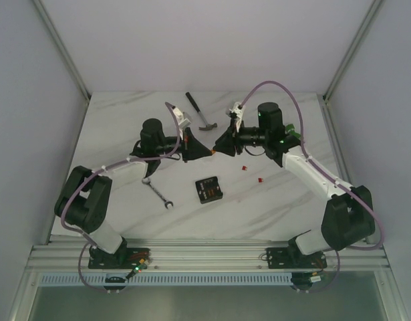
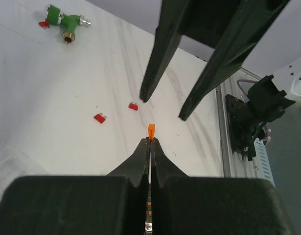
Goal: Snap on the fuse box
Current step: Pick up the fuse from the center of the board, then install the fuse at the fuse box base.
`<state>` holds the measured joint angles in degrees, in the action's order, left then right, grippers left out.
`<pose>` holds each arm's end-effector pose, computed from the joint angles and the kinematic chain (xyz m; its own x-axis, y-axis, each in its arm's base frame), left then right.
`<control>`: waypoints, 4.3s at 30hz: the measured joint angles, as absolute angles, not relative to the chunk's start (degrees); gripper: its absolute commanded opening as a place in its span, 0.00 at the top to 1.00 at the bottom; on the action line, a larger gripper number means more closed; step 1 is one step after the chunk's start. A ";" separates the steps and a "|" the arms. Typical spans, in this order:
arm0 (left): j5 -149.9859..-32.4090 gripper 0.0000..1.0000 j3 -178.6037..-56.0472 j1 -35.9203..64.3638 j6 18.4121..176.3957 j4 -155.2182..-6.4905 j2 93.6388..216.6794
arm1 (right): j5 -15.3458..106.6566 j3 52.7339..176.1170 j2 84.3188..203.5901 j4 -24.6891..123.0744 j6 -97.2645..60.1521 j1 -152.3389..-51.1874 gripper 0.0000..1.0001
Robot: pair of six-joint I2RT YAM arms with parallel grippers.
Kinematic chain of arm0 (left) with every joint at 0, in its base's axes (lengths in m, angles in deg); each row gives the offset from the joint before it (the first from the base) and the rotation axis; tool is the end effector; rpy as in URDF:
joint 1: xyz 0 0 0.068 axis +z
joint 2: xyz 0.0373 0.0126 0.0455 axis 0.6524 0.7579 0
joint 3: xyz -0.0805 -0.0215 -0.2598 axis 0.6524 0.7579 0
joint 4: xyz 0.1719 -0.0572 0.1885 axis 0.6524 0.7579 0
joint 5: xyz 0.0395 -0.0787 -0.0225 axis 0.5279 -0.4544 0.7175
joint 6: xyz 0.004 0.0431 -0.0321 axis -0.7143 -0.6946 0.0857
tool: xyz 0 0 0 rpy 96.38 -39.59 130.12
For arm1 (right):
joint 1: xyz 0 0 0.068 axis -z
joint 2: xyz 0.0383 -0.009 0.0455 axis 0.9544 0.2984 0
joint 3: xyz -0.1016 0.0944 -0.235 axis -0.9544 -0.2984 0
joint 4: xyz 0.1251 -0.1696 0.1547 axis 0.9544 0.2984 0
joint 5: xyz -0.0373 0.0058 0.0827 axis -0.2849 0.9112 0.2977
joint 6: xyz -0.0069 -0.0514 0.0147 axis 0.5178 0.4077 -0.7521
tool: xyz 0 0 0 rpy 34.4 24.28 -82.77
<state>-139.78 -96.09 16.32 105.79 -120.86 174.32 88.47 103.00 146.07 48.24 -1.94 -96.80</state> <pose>0.3094 -0.1730 0.2485 -0.3600 -0.0417 -0.9320 0.9205 0.1470 -0.3621 0.2913 0.1607 0.3218 -0.1293 -0.1769 -0.9757 -0.9634 0.2554 0.0813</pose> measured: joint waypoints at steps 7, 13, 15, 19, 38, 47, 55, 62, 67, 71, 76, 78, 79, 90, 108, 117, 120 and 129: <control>-140.61 1.00 -94.52 15.49 104.41 -120.71 169.77 | 90.00 103.00 146.07 50.64 0.12 -97.80 0.68; -140.82 1.00 -94.06 15.18 103.93 -120.68 169.25 | 91.55 103.00 146.07 52.17 1.51 -97.87 0.81; -140.85 1.00 -93.91 15.18 103.87 -120.68 169.18 | 92.06 103.00 146.07 52.32 1.84 -97.87 0.81; -141.04 1.00 -93.80 15.14 103.74 -120.68 168.83 | 93.21 103.00 146.07 52.63 2.35 -97.87 0.81; -141.52 1.00 -92.84 14.85 106.64 -123.68 168.81 | 94.68 103.00 146.07 54.38 4.71 -98.24 0.94; -141.04 0.72 -92.44 14.85 106.77 -123.59 168.72 | 94.77 103.00 146.07 54.82 5.41 -98.26 1.00; -128.30 0.41 -84.97 14.83 111.34 -120.49 162.51 | 83.44 101.73 142.62 56.72 0.84 -103.09 1.00; -114.22 0.24 -81.27 14.77 116.41 -112.57 156.46 | 63.66 99.21 139.34 58.12 -10.00 -111.25 1.00; -108.32 0.20 -79.77 14.48 118.80 -107.48 155.39 | 47.73 96.96 137.88 59.89 -19.10 -118.61 1.00; -105.90 0.17 -79.37 14.11 120.59 -104.55 155.39 | 37.02 95.67 136.50 61.88 -25.72 -123.20 1.00; -104.91 0.14 -79.31 13.96 122.47 -104.05 155.63 | 27.12 95.67 136.32 64.08 -31.95 -126.68 1.00; -104.65 0.14 -79.31 13.91 123.04 -104.05 155.91 | 24.61 95.70 136.50 64.96 -34.05 -127.31 1.00; -104.43 0.14 -79.31 13.89 123.34 -104.03 156.11 | 23.40 95.87 136.89 65.55 -35.10 -127.51 1.00; -104.39 0.16 -77.17 13.65 127.41 -105.25 160.02 | 15.14 99.89 148.54 74.97 -45.65 -130.39 1.00; -104.10 0.43 -68.18 10.74 131.30 -113.47 161.40 | 14.99 100.66 154.57 75.06 -45.70 -130.66 1.00; -104.10 0.48 -68.18 8.97 133.20 -116.01 165.92 | 15.29 100.57 155.73 73.15 -41.32 -130.66 1.00; -104.08 0.48 -68.18 8.93 133.40 -116.16 166.27 | 15.32 100.07 155.73 72.26 -39.90 -130.66 1.00; -104.02 0.51 -68.34 8.82 133.37 -116.05 166.65 | 15.38 98.82 155.73 70.47 -38.02 -130.66 1.00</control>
